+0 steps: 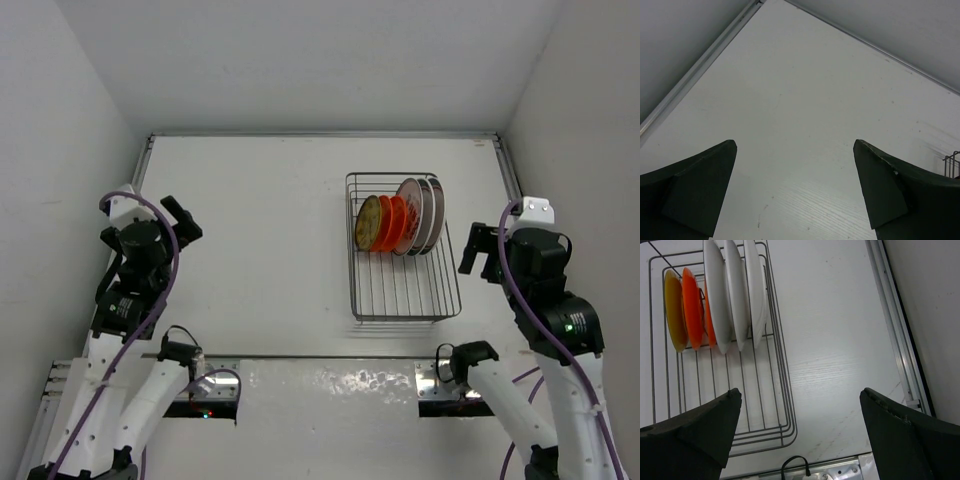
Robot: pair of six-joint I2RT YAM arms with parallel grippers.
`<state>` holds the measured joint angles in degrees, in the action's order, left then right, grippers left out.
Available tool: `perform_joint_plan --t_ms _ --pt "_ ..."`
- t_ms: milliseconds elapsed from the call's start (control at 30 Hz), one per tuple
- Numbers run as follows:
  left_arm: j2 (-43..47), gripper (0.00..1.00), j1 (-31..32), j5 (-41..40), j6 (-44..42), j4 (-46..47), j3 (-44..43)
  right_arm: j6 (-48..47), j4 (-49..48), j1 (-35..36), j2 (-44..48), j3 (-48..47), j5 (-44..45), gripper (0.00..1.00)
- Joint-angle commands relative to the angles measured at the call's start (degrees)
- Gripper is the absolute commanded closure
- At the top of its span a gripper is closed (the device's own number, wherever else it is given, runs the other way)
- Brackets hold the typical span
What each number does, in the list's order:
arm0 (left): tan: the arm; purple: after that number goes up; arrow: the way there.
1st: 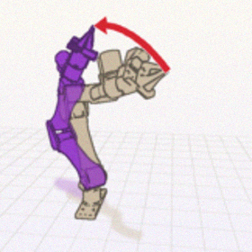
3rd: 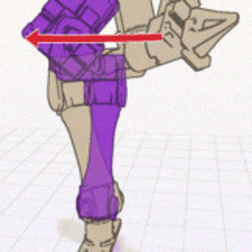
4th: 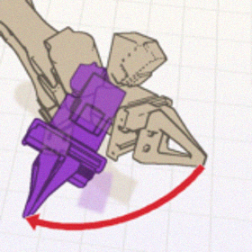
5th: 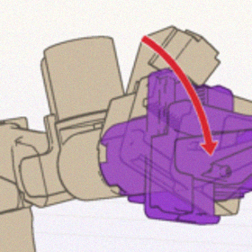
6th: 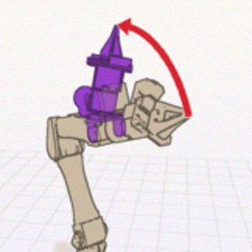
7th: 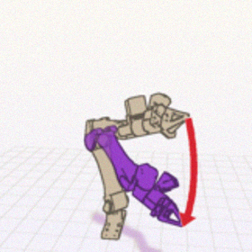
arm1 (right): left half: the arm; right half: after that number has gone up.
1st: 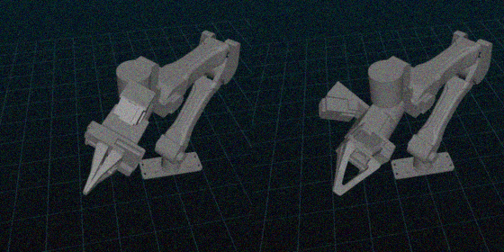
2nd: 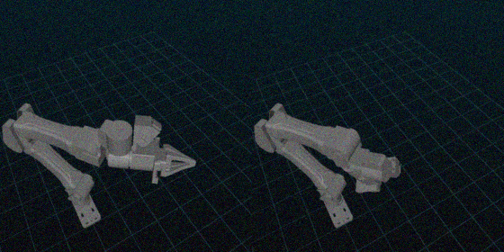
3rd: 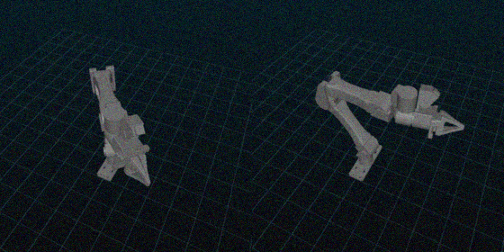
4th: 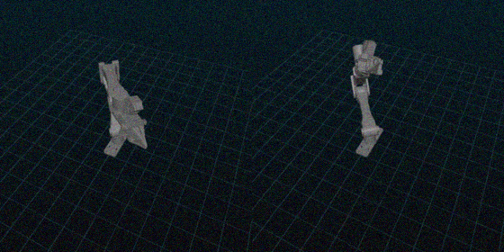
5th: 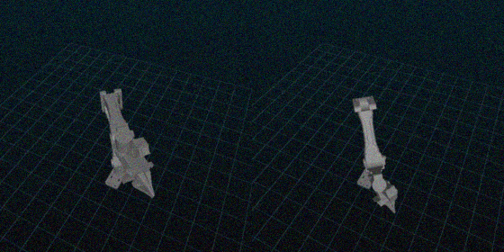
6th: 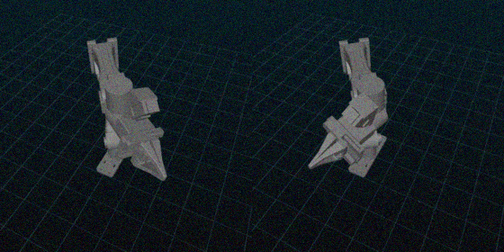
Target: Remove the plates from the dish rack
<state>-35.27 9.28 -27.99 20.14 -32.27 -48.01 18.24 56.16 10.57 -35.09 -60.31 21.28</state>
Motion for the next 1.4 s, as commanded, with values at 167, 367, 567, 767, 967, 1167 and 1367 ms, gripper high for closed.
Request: perform_joint_plan --t_ms 167,367,567,767,967,1167,1367 --pt "-0.2 0.00 -0.5 -1.9 1.2 1.0 -1.1 2.2 -11.2 -0.3 -7.0 -4.4 -8.0 0.01" --pt "-1.1 0.00 -0.5 -1.3 1.1 1.2 -0.9 2.5 -13.9 1.5 -28.8 -20.5 -13.2 0.01" --pt "-3.2 0.00 -0.4 -0.5 1.0 1.0 -0.9 -4.7 3.5 11.8 -55.5 -52.3 6.5 0.27" --pt "-4.1 0.00 -0.4 -0.1 0.9 1.1 -0.7 -5.2 7.0 13.0 -67.8 -55.3 14.4 0.64" --pt "-5.1 0.00 -0.4 0.7 0.7 1.2 -0.7 -5.0 1.5 13.2 -65.6 -42.9 16.3 0.63" --pt "-5.2 0.00 -0.4 1.4 0.5 1.2 -0.5 -4.6 -2.2 13.1 -64.8 -34.2 16.6 0.64" --pt "-5.2 0.00 -0.4 1.5 0.5 1.4 -0.6 -3.0 -4.3 13.2 -65.3 -31.6 16.3 0.74"
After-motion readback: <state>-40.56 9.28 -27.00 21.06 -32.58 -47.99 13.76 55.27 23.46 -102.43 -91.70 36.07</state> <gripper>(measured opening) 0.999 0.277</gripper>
